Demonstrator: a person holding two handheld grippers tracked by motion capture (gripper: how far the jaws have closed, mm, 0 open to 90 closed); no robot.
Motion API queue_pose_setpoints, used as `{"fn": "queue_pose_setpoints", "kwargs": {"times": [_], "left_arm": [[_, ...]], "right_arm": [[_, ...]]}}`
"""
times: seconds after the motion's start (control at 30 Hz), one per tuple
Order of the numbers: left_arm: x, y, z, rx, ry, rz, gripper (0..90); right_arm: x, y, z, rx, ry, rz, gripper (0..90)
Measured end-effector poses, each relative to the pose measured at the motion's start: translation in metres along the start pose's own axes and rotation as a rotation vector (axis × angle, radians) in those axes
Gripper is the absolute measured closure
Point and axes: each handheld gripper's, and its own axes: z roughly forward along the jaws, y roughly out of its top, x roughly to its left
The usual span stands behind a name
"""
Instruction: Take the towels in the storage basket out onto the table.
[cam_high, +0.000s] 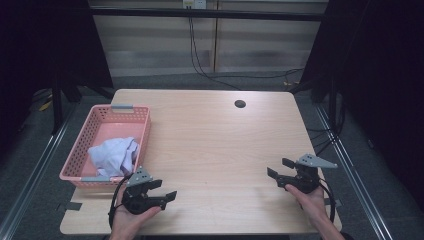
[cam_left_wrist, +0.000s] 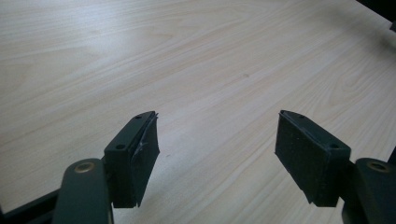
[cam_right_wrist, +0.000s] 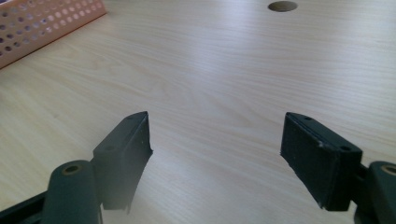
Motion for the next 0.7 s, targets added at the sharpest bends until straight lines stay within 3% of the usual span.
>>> {"fn": "queue_pose_setpoints", "kwargs": {"times": [0.1, 0.2, 0.23, 0.33, 0.37, 0.43, 0.47, 0.57, 0.7], "left_arm": [[0.001, 0.001, 0.000, 0.002, -0.001, -0.003, 29.4], [0.004, 0.000, 0.002, 0.012, -0.021, -0.037, 27.7], [0.004, 0.000, 0.001, 0.023, -0.012, -0.023, 27.8], [0.003, 0.000, 0.001, 0.029, 0.004, -0.013, 27.7], [0.000, 0.000, -0.001, 0.039, 0.017, 0.007, 27.5], [-0.001, -0.001, -0.002, 0.035, 0.010, 0.004, 27.0], [-0.002, -0.001, -0.004, 0.032, -0.009, 0.001, 27.0], [-0.007, 0.000, -0.017, 0.031, 0.022, 0.045, 26.1], [-0.002, 0.004, -0.035, -0.009, 0.035, 0.022, 24.6]], "right_arm": [[0.002, 0.000, 0.001, 0.010, 0.008, -0.004, 23.5], [0.004, -0.001, 0.003, 0.045, 0.015, -0.019, 22.3], [0.006, -0.001, 0.004, 0.045, 0.016, -0.038, 22.3], [0.008, 0.000, 0.003, 0.046, 0.029, -0.031, 21.9], [0.009, -0.001, 0.002, 0.046, 0.032, -0.033, 21.8], [0.009, -0.001, 0.002, 0.047, 0.036, -0.034, 21.9], [0.010, -0.001, 0.001, 0.049, 0.035, -0.033, 21.8], [0.014, 0.001, 0.002, 0.040, 0.034, -0.049, 21.7], [0.016, 0.000, 0.003, 0.049, 0.043, -0.052, 21.7]]}}
